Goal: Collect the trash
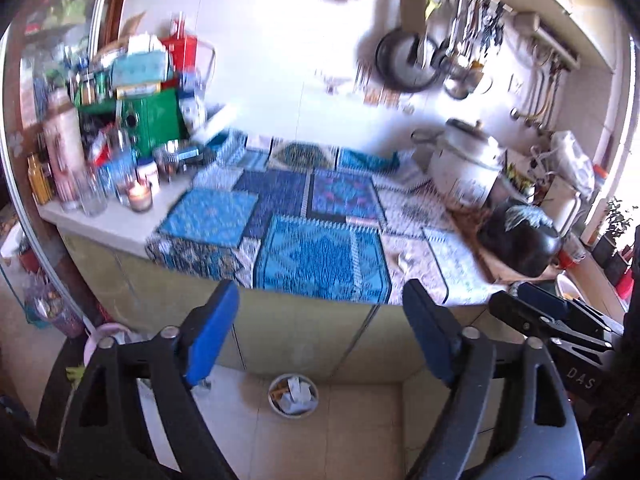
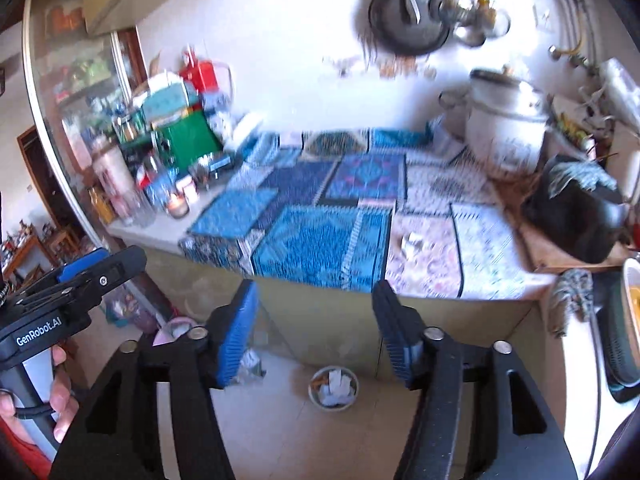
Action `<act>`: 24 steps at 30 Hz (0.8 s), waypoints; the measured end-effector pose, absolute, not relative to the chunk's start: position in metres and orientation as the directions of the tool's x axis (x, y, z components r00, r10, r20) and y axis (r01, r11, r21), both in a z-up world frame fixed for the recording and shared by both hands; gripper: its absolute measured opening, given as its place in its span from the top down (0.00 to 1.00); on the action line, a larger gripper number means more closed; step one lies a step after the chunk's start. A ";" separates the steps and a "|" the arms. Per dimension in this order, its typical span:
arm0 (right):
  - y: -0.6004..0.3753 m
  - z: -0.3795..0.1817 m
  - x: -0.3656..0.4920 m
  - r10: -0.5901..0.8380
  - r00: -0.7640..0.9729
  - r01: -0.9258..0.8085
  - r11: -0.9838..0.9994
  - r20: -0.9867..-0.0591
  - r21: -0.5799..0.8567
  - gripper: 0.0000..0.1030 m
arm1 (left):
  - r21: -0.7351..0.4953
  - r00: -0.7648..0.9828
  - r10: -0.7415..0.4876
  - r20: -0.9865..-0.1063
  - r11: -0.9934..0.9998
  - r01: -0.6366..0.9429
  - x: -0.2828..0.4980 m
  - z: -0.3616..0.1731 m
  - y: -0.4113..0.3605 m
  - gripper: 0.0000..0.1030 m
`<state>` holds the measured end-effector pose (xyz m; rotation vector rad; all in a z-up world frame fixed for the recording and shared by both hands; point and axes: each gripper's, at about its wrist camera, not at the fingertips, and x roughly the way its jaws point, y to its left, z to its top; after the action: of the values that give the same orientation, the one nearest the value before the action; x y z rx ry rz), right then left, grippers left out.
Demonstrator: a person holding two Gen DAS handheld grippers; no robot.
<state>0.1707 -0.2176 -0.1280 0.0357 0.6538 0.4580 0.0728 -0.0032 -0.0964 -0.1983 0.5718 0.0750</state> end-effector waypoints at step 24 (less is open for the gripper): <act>-0.189 -0.059 0.069 0.208 0.881 -0.200 0.978 -0.426 0.063 0.06 | -0.134 0.898 -0.044 -0.438 0.991 -0.016 -0.016 -0.039 0.029 0.06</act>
<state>0.0689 -0.1895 -0.0593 0.0174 0.4452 0.2128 -0.0162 0.0289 -0.0387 -0.1354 0.4563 -0.0145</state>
